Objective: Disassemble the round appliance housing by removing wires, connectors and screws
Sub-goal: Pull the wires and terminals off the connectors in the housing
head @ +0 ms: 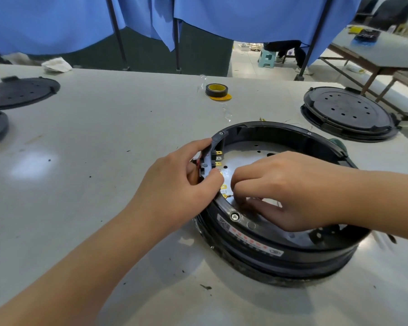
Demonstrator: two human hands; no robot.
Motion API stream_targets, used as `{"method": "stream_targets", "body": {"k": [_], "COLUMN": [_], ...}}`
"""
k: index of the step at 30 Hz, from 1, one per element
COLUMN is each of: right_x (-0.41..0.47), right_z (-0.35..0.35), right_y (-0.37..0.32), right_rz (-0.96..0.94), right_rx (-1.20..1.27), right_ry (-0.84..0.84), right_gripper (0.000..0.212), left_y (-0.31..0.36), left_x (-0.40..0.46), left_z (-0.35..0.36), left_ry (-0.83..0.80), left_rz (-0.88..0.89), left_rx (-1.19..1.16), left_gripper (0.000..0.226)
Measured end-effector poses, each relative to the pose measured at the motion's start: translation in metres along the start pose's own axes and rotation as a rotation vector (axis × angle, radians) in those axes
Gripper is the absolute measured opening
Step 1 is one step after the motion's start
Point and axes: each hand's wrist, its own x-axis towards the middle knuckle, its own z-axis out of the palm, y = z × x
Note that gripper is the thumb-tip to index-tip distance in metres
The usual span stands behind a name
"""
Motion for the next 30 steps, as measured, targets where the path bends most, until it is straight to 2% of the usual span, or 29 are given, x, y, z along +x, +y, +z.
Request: {"method": "stream_targets", "body": {"k": [6, 15, 27, 30], "right_x": [-0.0001, 0.0017, 0.0039, 0.004], "right_z": [0.0007, 0.0062, 0.0033, 0.0025], "right_y": [-0.0031, -0.0031, -0.0071, -0.0082], "right_rz": [-0.021, 0.059, 0.101, 0.187], "right_rx": [-0.009, 0.083, 0.099, 0.164], "right_ry": [-0.01, 0.069, 0.071, 0.105], "right_gripper": [0.009, 0.016, 0.014, 0.012], "left_y": [0.0009, 0.0017, 0.0028, 0.0033], "left_x": [-0.0001, -0.0005, -0.0006, -0.0016], "left_z": [-0.0004, -0.0006, 0.0001, 0.0011], "left_ry": [-0.005, -0.013, -0.005, -0.002], "left_rz": [-0.026, -0.03, -0.023, -0.015], "left_rx": [-0.022, -0.022, -0.013, 0.002], "left_gripper": [0.051, 0.051, 0.052, 0.054]}}
